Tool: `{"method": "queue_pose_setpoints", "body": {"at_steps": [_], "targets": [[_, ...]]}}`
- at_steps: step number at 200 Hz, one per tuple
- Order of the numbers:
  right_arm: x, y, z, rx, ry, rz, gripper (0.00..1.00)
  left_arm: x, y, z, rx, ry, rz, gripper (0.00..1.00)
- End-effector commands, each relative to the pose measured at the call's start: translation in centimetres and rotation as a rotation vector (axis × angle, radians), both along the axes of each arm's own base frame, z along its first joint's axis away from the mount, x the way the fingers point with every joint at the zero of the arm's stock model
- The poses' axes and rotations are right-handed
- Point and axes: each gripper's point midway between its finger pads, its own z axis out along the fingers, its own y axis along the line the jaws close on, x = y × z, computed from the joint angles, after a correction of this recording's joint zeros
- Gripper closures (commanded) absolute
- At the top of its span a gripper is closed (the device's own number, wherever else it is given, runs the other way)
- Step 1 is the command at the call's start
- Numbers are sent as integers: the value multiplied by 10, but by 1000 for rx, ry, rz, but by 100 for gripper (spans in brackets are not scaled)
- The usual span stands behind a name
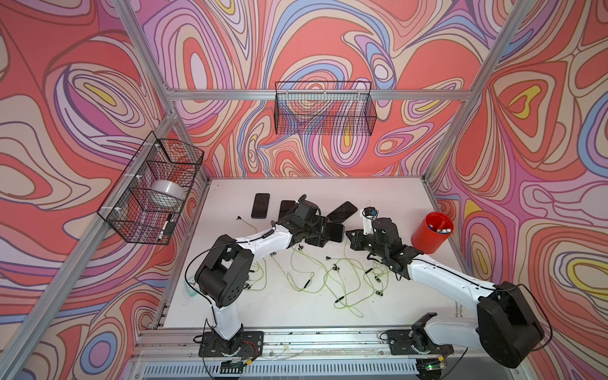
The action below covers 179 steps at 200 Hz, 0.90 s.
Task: Plug wired earphones into phones
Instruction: Insert the wired earphone into the phone.
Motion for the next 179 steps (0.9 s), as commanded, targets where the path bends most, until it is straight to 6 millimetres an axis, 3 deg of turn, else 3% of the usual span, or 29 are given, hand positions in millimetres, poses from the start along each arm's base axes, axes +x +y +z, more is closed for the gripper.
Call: {"method": "queue_pose_setpoints", "body": {"at_steps": [1,179], "targets": [[0,3,-7,14,13,12,100,4,-3,27,-58,-54,6,100],[-1,5,-27,8,53,18,100,4,-7,34,-84,-57,-4,100]]}}
